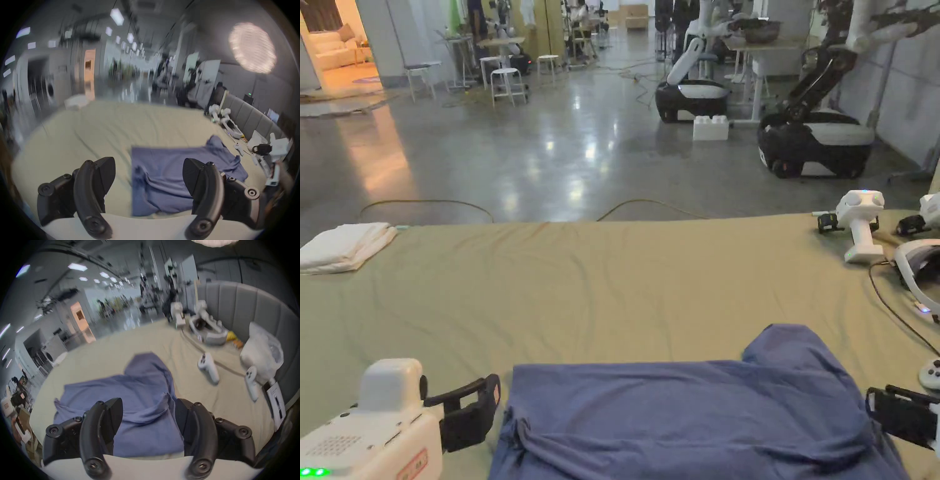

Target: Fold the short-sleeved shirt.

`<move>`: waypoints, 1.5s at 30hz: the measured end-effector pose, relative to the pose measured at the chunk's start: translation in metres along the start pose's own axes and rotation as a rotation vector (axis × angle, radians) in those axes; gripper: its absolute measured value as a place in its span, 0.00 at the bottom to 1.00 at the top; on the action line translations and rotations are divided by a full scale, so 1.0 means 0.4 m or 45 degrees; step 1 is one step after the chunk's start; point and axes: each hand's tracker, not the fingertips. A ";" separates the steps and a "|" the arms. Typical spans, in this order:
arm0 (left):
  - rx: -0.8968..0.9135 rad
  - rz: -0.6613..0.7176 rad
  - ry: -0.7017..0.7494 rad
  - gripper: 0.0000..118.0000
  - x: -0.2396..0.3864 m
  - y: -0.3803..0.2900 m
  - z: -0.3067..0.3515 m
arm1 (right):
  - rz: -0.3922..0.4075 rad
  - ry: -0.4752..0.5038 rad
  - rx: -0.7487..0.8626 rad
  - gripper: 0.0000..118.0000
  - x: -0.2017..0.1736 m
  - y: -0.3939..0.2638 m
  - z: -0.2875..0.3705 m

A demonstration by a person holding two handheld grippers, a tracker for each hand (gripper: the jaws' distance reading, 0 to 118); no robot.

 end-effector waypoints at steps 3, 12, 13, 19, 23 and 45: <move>0.240 -0.126 0.213 0.77 0.056 0.025 0.196 | 0.130 -0.064 0.225 0.61 -0.089 -0.041 0.198; 0.423 -0.066 0.144 0.44 0.160 0.015 0.502 | 0.348 -0.008 0.571 0.48 -0.252 -0.121 0.516; 0.427 -0.081 0.131 0.21 0.166 0.015 0.517 | 0.370 -0.017 0.584 0.34 -0.259 -0.125 0.530; 0.419 -0.096 0.155 0.00 0.188 0.011 0.566 | 0.329 0.005 0.629 0.00 -0.260 -0.132 0.564; 0.384 -0.054 0.131 0.00 0.175 0.016 0.568 | 0.321 0.005 0.624 0.00 -0.264 -0.128 0.554; -0.562 0.154 0.000 0.57 -0.017 -0.323 -0.223 | 0.188 0.030 0.187 0.00 -0.154 -0.240 0.402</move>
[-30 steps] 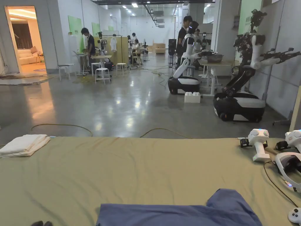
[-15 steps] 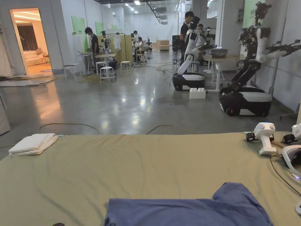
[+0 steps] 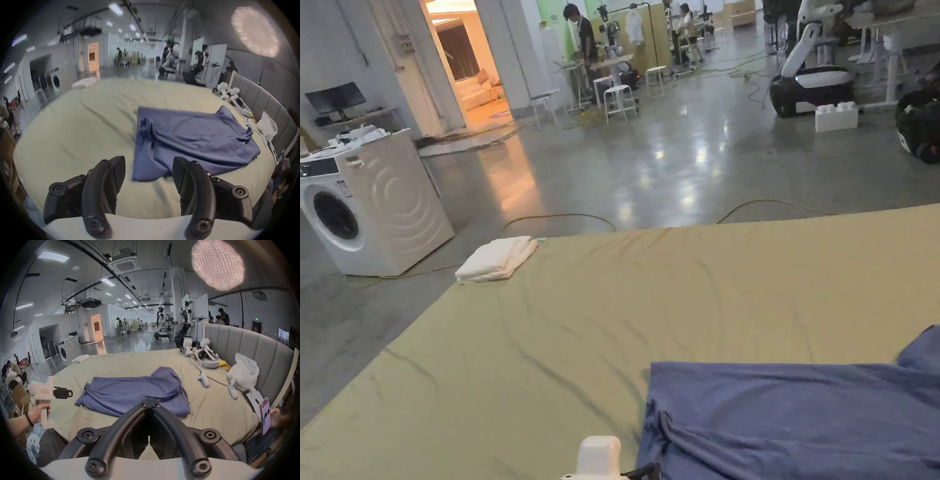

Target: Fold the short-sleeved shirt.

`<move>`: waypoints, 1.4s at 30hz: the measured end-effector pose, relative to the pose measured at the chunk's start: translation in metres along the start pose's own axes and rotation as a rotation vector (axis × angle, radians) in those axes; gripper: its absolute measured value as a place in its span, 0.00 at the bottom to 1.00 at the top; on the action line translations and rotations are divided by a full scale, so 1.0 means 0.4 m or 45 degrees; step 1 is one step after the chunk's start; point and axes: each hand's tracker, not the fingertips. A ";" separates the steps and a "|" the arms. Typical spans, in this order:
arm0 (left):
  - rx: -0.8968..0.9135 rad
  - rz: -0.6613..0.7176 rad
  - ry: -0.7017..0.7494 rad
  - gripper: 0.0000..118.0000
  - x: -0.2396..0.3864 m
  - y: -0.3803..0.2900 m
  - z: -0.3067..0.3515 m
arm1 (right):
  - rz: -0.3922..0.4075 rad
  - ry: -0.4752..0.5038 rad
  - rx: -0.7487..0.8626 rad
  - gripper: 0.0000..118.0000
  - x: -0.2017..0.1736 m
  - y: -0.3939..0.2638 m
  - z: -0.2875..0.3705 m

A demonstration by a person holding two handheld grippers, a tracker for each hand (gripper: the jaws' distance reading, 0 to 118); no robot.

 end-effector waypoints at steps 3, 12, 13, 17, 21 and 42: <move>-0.127 0.035 0.110 0.56 -0.007 -0.010 -0.093 | 0.002 -0.058 -0.057 0.00 0.027 -0.020 0.004; -0.186 -0.054 0.157 0.17 0.036 -0.016 -0.149 | -0.092 -0.137 -0.220 0.00 0.107 -0.057 -0.062; -0.223 -0.088 0.162 0.16 0.037 -0.014 -0.154 | -0.112 -0.138 -0.237 0.00 0.121 -0.061 -0.093; -0.272 -0.192 0.192 0.16 0.056 -0.003 -0.174 | -0.358 -0.083 -0.414 0.58 0.219 -0.086 -0.298; -0.276 -0.245 0.193 0.16 0.059 -0.001 -0.172 | -0.520 -0.167 -0.453 0.56 0.315 -0.124 -0.501; -0.022 -0.020 0.059 0.07 -0.030 0.012 0.127 | -0.127 -0.423 -0.473 0.09 0.225 -0.119 -0.490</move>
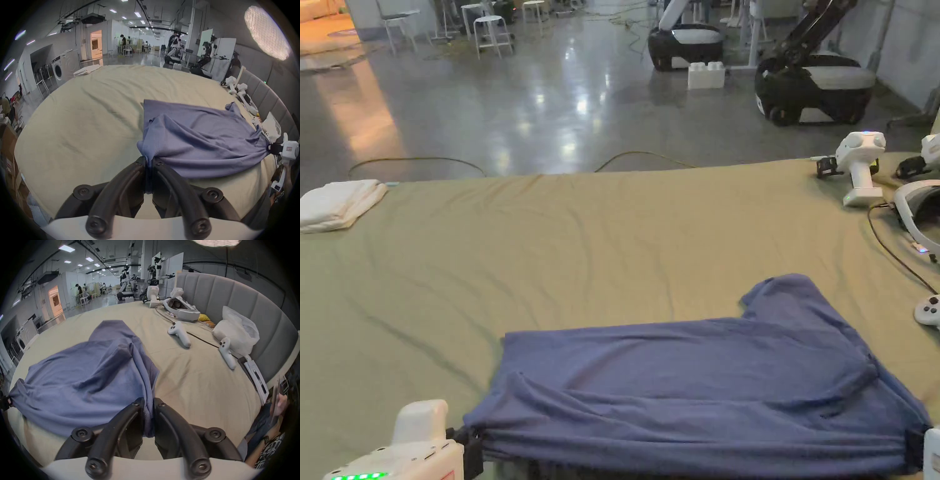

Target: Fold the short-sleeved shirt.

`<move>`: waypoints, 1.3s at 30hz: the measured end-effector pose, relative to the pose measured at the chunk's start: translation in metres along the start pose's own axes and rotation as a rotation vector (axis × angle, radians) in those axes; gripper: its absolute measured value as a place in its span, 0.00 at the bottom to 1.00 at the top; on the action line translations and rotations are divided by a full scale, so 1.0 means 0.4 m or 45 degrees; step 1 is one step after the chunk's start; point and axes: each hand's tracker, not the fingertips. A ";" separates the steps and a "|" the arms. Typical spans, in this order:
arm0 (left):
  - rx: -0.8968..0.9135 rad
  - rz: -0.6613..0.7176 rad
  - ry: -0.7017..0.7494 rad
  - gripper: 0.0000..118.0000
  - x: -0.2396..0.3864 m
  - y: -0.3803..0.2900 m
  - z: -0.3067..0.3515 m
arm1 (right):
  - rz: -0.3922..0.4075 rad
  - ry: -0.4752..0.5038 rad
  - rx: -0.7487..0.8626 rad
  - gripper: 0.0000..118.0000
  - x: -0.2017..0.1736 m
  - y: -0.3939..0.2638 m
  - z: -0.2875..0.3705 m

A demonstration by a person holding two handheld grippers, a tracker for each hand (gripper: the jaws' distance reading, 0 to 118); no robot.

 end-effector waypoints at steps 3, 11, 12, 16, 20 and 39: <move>-0.046 0.024 -0.010 0.07 -0.034 -0.066 0.057 | -0.049 0.042 -0.022 0.09 0.035 -0.057 0.071; -0.156 -0.012 -0.030 0.07 -0.065 -0.264 0.149 | -0.002 0.035 -0.110 0.09 0.072 -0.231 0.194; -0.152 -0.027 -0.042 0.07 -0.068 -0.271 0.150 | 0.016 0.029 -0.126 0.09 0.061 -0.238 0.202; -0.151 0.019 -0.036 0.72 -0.084 -0.257 0.149 | 0.066 0.014 -0.188 0.52 0.055 -0.248 0.187; 0.042 0.044 -0.031 0.76 -0.083 -0.219 0.238 | -0.024 0.082 -0.103 0.56 0.076 -0.213 0.230; 0.994 -0.258 0.022 0.39 0.210 -0.031 0.750 | 0.204 0.488 0.893 0.55 -0.080 0.005 0.751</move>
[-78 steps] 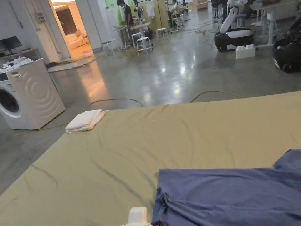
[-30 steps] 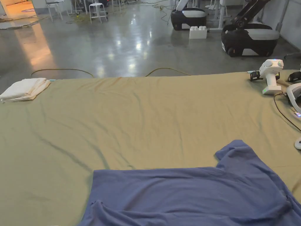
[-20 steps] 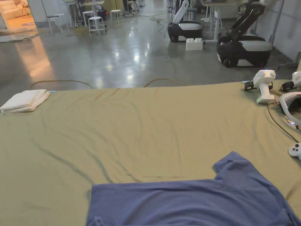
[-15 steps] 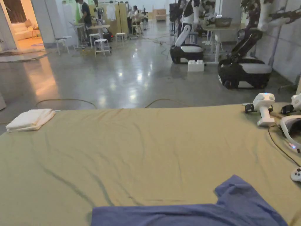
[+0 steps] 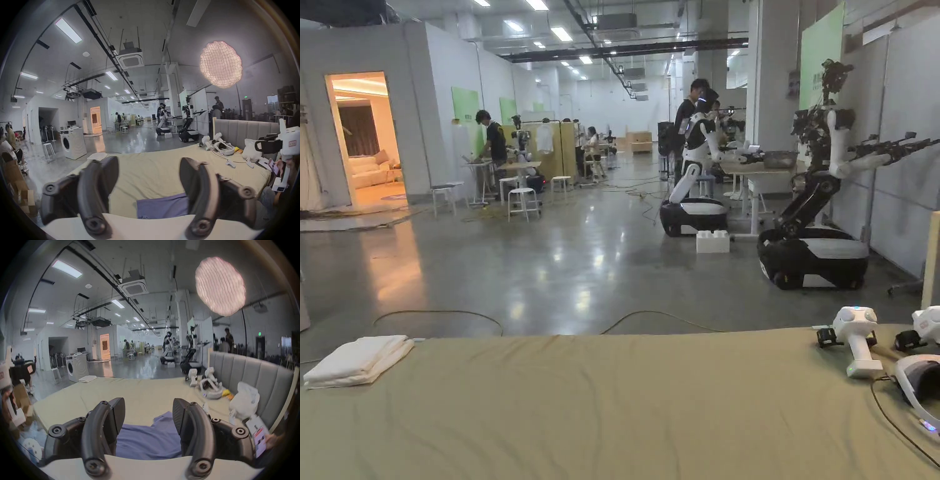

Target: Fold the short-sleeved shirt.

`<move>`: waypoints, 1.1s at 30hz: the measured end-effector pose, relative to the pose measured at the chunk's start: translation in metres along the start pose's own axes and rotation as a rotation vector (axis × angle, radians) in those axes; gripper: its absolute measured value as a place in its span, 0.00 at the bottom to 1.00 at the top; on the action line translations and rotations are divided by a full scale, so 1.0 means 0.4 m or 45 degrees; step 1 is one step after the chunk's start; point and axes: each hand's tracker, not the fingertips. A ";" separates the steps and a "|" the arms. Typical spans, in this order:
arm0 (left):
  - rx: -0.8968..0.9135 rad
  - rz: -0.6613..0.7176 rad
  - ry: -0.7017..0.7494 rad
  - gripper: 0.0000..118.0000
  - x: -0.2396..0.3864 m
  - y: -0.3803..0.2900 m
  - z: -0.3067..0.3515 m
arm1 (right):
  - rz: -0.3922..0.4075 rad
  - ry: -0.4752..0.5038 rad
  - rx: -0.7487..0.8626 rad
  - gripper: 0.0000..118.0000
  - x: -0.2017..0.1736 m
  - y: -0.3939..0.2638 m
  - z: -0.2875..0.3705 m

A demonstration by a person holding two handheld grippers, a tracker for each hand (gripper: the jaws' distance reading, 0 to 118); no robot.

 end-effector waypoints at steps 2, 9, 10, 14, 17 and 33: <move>-0.001 0.028 -0.007 0.04 0.000 -0.010 -0.005 | 0.070 -0.057 0.056 0.51 -0.015 -0.013 0.004; -0.041 0.090 -0.022 0.00 -0.017 -0.018 -0.006 | 0.070 -0.003 0.010 0.00 -0.019 -0.043 -0.017; -0.049 0.087 -0.023 0.00 -0.019 -0.014 -0.008 | 0.075 -0.013 0.018 0.00 -0.023 -0.045 -0.019; -0.060 0.086 -0.013 0.00 -0.020 -0.012 -0.012 | 0.057 -0.007 0.017 0.00 -0.024 -0.038 -0.032; -0.070 0.093 -0.021 0.00 -0.020 -0.014 -0.014 | 0.033 -0.001 0.009 0.00 -0.014 -0.041 -0.037; -0.634 0.313 -0.073 0.44 -0.120 -0.265 -0.356 | -0.121 0.018 -0.256 0.00 0.025 -0.156 -0.071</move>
